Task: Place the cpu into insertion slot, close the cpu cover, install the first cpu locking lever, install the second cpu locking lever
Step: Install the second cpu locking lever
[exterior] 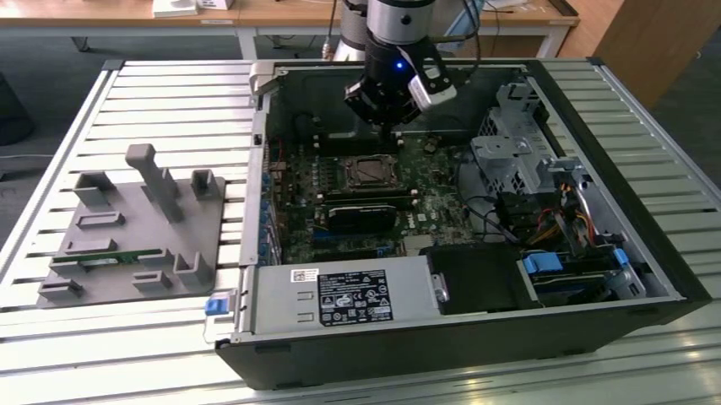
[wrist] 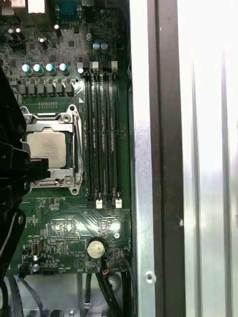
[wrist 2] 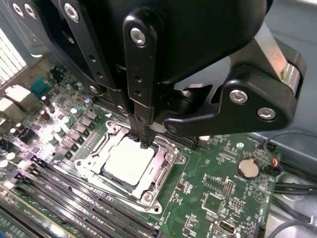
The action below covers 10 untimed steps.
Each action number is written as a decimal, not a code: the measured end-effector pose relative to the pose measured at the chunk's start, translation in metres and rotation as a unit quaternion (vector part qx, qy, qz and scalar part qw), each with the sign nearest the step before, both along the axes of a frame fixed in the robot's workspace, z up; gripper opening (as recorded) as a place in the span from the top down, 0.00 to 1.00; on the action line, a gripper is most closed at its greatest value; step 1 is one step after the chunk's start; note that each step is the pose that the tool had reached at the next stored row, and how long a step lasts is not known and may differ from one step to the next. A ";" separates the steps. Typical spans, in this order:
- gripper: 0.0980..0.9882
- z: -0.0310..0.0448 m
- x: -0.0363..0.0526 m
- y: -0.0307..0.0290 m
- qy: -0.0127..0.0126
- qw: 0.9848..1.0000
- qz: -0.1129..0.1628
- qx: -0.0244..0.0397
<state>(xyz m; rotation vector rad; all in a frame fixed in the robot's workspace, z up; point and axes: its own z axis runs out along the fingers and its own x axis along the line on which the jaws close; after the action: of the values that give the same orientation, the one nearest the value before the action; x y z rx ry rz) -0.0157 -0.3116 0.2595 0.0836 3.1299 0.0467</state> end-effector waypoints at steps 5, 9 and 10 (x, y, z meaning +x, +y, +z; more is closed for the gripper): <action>0.99 0.0015 0.0000 -0.0010 0.000 1.000 0.000 -0.002; 0.99 0.0011 0.0000 -0.0053 0.000 1.000 0.000 -0.002; 0.99 0.0009 0.0000 -0.0068 0.000 1.000 0.000 -0.002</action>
<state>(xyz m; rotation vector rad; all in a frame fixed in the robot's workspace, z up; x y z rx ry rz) -0.0157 -0.3184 0.2605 0.0835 3.1302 0.0399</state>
